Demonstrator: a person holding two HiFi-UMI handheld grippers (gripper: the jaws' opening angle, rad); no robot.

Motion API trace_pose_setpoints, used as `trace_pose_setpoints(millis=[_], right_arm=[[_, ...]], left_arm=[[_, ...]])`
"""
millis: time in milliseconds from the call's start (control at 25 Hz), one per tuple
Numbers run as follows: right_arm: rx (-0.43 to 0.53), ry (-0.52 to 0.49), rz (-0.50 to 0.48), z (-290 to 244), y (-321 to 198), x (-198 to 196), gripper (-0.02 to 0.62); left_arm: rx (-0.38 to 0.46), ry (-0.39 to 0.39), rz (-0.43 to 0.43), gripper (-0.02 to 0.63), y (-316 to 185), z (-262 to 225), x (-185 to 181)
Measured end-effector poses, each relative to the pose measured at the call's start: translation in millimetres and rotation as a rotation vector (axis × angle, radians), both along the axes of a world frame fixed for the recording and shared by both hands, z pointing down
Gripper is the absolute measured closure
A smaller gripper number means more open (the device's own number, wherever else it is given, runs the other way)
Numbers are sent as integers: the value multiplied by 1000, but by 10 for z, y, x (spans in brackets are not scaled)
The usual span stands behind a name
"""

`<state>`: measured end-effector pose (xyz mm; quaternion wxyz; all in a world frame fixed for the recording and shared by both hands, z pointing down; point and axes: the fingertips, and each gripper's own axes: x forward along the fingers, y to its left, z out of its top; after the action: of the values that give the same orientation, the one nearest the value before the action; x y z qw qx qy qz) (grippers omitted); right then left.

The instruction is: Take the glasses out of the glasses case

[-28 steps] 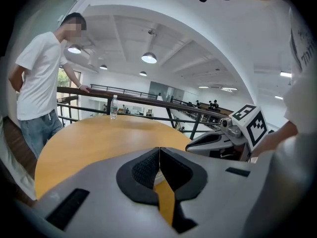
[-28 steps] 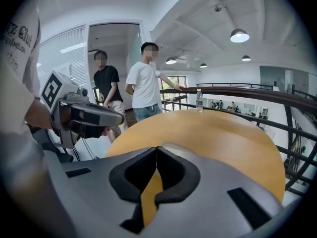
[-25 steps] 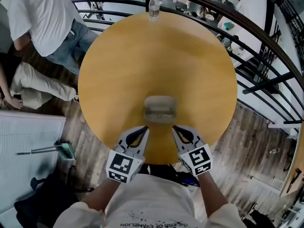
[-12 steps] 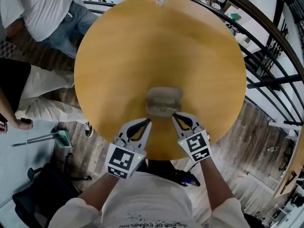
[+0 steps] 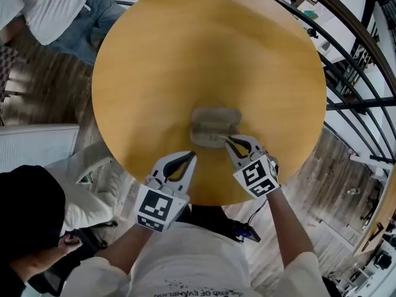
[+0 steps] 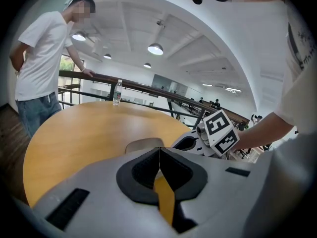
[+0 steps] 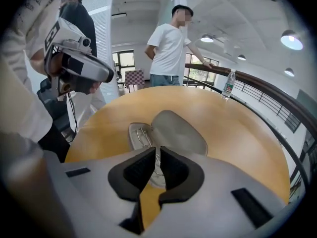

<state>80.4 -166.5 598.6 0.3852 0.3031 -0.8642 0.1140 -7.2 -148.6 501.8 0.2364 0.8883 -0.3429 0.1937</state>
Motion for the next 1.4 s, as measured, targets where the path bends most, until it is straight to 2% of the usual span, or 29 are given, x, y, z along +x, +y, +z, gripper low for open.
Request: trace_pose_setpoints(millis=[280,360,440,640,1120,1400], right_arm=[[1,89,-128,177,-101,43,568],[-13,98,-164,220,-101,20,562],[-28,107,-197,259,-92,10,525],[-78,98,-277,338,-77,28,525],[-147,63,-370,432,-33,-139,525],[-148,106,-444,507,-2,-87,538]], left_arm=[[-25,1,-14,581,-58,80,68],[-30,1,-19,581,-71,91,66],[-35,1,-24,581,-74,94,69],[-41,-3,-37,581,-97,112,98],[-54,4,-51,581,-89,150,0],[-62,4,-60,581,-124,163,58]])
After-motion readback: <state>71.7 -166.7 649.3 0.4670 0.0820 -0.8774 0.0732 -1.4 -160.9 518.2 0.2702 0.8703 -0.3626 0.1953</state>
